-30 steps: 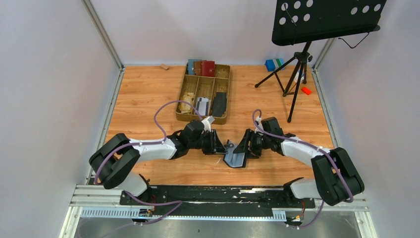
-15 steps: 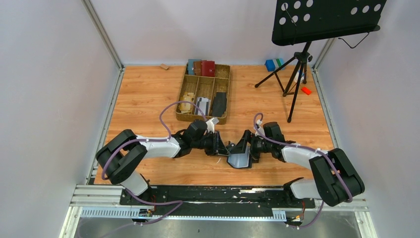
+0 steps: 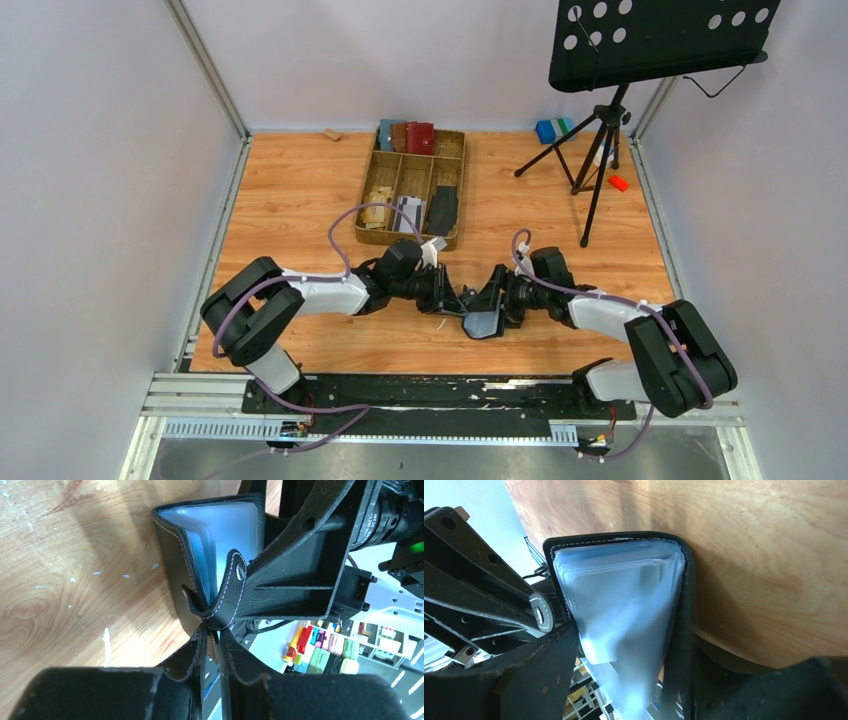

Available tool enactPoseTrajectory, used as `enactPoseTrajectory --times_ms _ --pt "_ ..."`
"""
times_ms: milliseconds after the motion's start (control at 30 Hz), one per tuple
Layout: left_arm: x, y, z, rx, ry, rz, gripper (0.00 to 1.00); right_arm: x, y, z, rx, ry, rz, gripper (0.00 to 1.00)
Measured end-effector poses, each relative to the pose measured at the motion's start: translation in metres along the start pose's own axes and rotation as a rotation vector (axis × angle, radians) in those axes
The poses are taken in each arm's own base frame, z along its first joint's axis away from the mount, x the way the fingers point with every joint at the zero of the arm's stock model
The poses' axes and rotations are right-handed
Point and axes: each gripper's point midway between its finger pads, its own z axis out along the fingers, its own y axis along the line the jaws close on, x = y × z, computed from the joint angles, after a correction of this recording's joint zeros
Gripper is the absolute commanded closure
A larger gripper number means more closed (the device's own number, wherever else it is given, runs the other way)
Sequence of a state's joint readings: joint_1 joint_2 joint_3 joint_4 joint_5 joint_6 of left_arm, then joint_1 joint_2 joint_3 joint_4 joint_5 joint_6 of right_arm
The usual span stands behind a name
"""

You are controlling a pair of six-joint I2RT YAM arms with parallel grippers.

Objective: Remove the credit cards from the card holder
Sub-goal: Remove the credit card from the card holder.

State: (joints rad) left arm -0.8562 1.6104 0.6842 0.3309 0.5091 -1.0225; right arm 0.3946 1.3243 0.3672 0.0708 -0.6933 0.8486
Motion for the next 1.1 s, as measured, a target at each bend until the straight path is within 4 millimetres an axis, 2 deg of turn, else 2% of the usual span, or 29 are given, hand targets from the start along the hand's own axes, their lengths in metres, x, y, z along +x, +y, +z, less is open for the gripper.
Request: enactPoseTrajectory --times_ms 67,133,400,500,567,700,800,933,1100 --pt "0.001 0.002 0.000 -0.005 0.006 -0.002 0.83 0.001 0.000 0.001 0.002 0.002 -0.001 0.51" --pt "0.002 0.002 0.000 -0.008 0.009 -0.002 0.85 0.001 0.001 0.001 0.004 0.002 -0.001 0.56" --pt "-0.001 0.003 -0.001 -0.036 0.001 0.005 0.86 -0.001 0.002 -0.009 0.038 -0.040 -0.023 0.61" --pt "-0.001 0.007 -0.002 -0.059 -0.006 0.004 0.77 -0.002 0.001 -0.014 0.051 -0.053 -0.027 0.63" --pt "-0.002 0.010 -0.002 -0.072 -0.010 0.000 0.63 -0.002 0.000 -0.015 0.052 -0.057 -0.029 0.64" --pt "-0.001 0.016 -0.003 -0.101 -0.013 -0.004 0.42 -0.002 -0.001 -0.016 0.052 -0.055 -0.031 0.66" --pt "-0.001 0.018 -0.003 -0.115 -0.015 -0.010 0.36 -0.001 -0.001 -0.016 0.047 -0.048 -0.033 0.68" --pt "0.004 0.020 0.000 -0.119 -0.002 -0.010 0.34 0.000 -0.001 -0.017 0.039 -0.039 -0.031 0.69" --pt "0.015 0.025 0.014 -0.142 0.052 -0.010 0.31 0.000 -0.001 -0.018 0.027 -0.027 -0.029 0.69"
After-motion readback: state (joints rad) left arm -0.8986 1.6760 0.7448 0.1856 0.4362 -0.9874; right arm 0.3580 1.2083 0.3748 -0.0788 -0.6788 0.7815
